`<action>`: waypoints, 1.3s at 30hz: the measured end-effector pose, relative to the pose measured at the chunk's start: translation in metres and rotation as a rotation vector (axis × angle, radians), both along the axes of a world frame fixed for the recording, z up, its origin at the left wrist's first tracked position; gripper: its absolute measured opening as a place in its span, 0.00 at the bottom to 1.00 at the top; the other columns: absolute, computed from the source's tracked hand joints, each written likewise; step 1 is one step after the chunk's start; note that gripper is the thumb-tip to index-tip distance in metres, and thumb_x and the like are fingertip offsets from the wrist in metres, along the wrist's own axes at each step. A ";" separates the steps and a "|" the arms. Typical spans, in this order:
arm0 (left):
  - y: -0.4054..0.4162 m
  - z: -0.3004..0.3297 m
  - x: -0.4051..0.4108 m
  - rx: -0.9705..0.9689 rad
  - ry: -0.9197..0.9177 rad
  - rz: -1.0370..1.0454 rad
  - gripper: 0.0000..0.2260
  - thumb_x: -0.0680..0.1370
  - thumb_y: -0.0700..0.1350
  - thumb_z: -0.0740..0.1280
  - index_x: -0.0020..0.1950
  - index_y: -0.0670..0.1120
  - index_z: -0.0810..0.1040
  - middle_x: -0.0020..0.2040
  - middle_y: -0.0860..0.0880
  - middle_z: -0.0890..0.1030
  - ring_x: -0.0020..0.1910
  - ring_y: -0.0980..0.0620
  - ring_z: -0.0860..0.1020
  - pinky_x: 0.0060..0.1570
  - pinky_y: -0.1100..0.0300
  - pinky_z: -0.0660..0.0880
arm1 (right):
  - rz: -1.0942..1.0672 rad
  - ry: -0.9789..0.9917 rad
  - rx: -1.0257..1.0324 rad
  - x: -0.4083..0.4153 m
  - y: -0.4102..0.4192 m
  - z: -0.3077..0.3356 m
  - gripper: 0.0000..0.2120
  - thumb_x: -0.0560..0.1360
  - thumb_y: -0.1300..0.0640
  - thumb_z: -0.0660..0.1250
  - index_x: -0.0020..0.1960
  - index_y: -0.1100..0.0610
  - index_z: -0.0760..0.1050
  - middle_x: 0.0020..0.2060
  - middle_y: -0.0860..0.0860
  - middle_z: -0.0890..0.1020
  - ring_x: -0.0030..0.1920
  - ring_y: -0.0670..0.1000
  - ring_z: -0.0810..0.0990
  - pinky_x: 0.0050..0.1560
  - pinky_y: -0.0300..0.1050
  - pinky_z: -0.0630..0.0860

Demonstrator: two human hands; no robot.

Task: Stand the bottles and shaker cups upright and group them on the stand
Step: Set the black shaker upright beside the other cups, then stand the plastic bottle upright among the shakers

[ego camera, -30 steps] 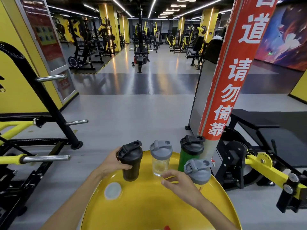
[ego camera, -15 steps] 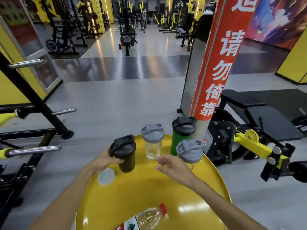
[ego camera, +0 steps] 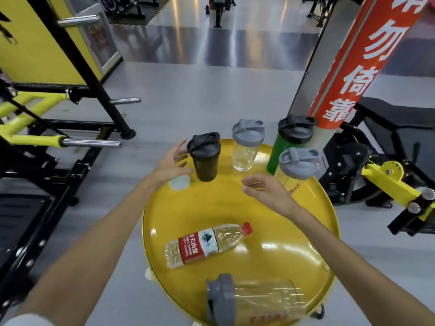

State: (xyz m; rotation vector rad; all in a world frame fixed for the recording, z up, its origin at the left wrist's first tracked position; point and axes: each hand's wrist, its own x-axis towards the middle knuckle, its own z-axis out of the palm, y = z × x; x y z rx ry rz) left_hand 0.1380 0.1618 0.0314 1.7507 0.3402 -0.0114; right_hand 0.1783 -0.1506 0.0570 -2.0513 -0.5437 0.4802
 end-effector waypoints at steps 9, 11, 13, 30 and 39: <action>-0.072 -0.005 -0.073 0.234 -0.110 0.130 0.18 0.77 0.36 0.71 0.65 0.48 0.75 0.58 0.48 0.81 0.58 0.54 0.79 0.56 0.63 0.77 | 0.002 0.006 -0.016 -0.027 -0.007 -0.008 0.09 0.76 0.57 0.72 0.55 0.59 0.81 0.53 0.52 0.84 0.54 0.51 0.82 0.56 0.45 0.78; -0.085 -0.013 -0.086 0.261 -0.090 0.082 0.14 0.78 0.40 0.72 0.62 0.49 0.77 0.57 0.52 0.81 0.57 0.57 0.79 0.58 0.56 0.79 | 0.005 0.008 -0.021 -0.032 -0.008 -0.010 0.09 0.76 0.56 0.72 0.55 0.58 0.81 0.53 0.52 0.84 0.54 0.51 0.82 0.56 0.45 0.78; -0.100 -0.019 -0.098 0.318 -0.026 -0.051 0.13 0.78 0.47 0.72 0.62 0.52 0.78 0.58 0.55 0.80 0.58 0.58 0.78 0.59 0.52 0.77 | 0.016 0.006 -0.034 -0.038 -0.010 -0.012 0.09 0.76 0.56 0.72 0.55 0.57 0.81 0.53 0.51 0.84 0.54 0.50 0.82 0.56 0.44 0.78; -0.154 -0.056 -0.121 1.165 0.027 -0.482 0.30 0.76 0.58 0.66 0.74 0.47 0.63 0.64 0.48 0.73 0.61 0.46 0.74 0.56 0.51 0.73 | 0.016 0.034 -0.066 -0.086 -0.046 -0.015 0.06 0.76 0.53 0.72 0.52 0.50 0.81 0.51 0.45 0.84 0.55 0.44 0.82 0.60 0.47 0.77; -0.156 -0.052 -0.120 1.034 0.018 -0.382 0.25 0.75 0.59 0.66 0.69 0.51 0.68 0.62 0.52 0.76 0.59 0.49 0.77 0.52 0.53 0.75 | -0.007 0.040 -0.038 -0.089 -0.048 -0.011 0.05 0.75 0.52 0.72 0.51 0.48 0.80 0.51 0.44 0.84 0.55 0.43 0.82 0.60 0.50 0.77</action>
